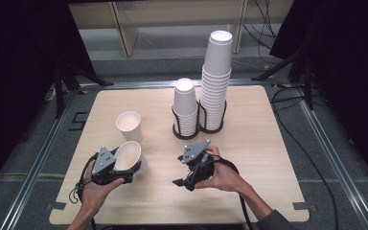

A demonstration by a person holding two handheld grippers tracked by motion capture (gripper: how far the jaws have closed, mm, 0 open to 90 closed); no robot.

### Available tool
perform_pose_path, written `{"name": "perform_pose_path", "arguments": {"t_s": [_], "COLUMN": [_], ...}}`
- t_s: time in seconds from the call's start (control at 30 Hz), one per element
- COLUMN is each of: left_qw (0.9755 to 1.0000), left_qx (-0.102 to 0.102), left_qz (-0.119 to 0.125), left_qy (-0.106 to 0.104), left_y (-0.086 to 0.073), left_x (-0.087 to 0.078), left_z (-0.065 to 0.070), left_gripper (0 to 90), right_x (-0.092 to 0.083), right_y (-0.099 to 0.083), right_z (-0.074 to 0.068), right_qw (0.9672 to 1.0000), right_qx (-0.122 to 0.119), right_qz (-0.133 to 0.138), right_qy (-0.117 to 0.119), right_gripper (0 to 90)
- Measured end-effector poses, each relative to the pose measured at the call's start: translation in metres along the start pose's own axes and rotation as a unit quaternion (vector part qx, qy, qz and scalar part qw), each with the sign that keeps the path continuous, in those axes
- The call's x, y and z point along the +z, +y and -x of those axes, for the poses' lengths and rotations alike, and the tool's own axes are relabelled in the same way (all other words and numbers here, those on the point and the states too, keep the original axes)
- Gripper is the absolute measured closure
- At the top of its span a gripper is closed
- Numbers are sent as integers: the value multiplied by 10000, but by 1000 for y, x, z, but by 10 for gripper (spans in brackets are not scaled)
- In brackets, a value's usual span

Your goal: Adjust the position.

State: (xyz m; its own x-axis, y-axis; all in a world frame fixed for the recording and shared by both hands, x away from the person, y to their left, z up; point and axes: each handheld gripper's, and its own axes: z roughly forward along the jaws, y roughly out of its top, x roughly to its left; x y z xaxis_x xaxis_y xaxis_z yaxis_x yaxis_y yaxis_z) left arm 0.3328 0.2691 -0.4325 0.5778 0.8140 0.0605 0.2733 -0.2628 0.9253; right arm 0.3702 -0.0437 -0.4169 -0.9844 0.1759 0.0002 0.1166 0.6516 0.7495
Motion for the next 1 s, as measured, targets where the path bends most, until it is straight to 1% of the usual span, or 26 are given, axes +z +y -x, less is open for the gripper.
{"name": "perform_pose_path", "arguments": {"t_s": [0.03, 0.07, 0.1, 0.13, 0.2, 0.23, 0.3, 0.33, 0.4, 0.43, 0.5, 0.57, 0.63, 0.67, 0.77, 0.83, 0.87, 0.9, 0.97, 1.0], "left_qw": [9999, 9999, 9998, 9998, 9995, 9994, 9989, 9987, 9987, 9984, 9984, 9978, 9978, 9979, 9976, 9974, 9974, 9975, 9972, 9970], "left_qx": [-1, -51, -71, -91, -155, -180, -238, -291, -307, -312, -341, -382, -385, -379, -367, -334, -321, -339, -338, -305], "left_qz": [-81, -79, -91, -97, -221, -240, -345, -342, -336, -389, -364, -447, -468, -457, -538, -574, -592, -563, -597, -629], "left_qy": [68, 101, 131, 152, 169, 168, 207, 229, 226, 261, 248, 297, 264, 259, 242, 287, 274, 273, 303, 323], "left_y": [0, 0, 0, 0, 1, 0, 0, -1, -1, -1, -1, -1, -2, -3, -3, -3, -3, -3, -2, -1], "left_x": [-1, 0, 0, 1, 1, 3, 3, 4, 5, 5, 6, 5, 7, 8, 8, 9, 9, 10, 9, 9], "left_z": [-2, -3, -6, -8, -12, -14, -17, -18, -22, -23, -26, -28, -29, -30, -31, -31, -32, -32, -33, -34], "left_gripper": [138, 138, 138, 138, 136, 135, 132, 131, 130, 129, 128, 127, 126, 126, 124, 123, 122, 122, 121, 120], "right_x": [-2, -4, -5, -7, -11, -12, -16, -17, -21, -24, -27, -31, -33, -34, -35, -36, -36, -36, -36, -36], "right_y": [-2, -3, -5, -7, -11, -13, -19, -22, -28, -32, -37, -41, -45, -47, -51, -52, -53, -53, -53, -54], "right_z": [2, 2, 4, 4, 5, 6, 8, 9, 13, 15, 16, 17, 18, 18, 19, 19, 20, 19, 20, 20], "right_qw": [10000, 9999, 9999, 9999, 9995, 9996, 9993, 9989, 9984, 9979, 9974, 9969, 9962, 9961, 9958, 9956, 9958, 9956, 9955, 9955], "right_qx": [50, 111, 92, 126, 221, 201, 292, 350, 422, 501, 546, 605, 650, 679, 707, 733, 700, 726, 729, 736], "right_qz": [3, -11, -1, 1, -32, -25, -18, -20, -12, -18, -33, -19, -41, -25, -38, -50, -45, -56, -38, -37], "right_qy": [-27, -58, -89, -116, -202, -219, -248, -298, -369, -409, -467, -509, -578, -564, -581, -578, -581, -597, -600, -593], "right_gripper": [187, 187, 187, 187, 186, 185, 185, 184, 184, 185, 185, 184, 184, 184, 184, 185, 185, 185, 185, 185]}}
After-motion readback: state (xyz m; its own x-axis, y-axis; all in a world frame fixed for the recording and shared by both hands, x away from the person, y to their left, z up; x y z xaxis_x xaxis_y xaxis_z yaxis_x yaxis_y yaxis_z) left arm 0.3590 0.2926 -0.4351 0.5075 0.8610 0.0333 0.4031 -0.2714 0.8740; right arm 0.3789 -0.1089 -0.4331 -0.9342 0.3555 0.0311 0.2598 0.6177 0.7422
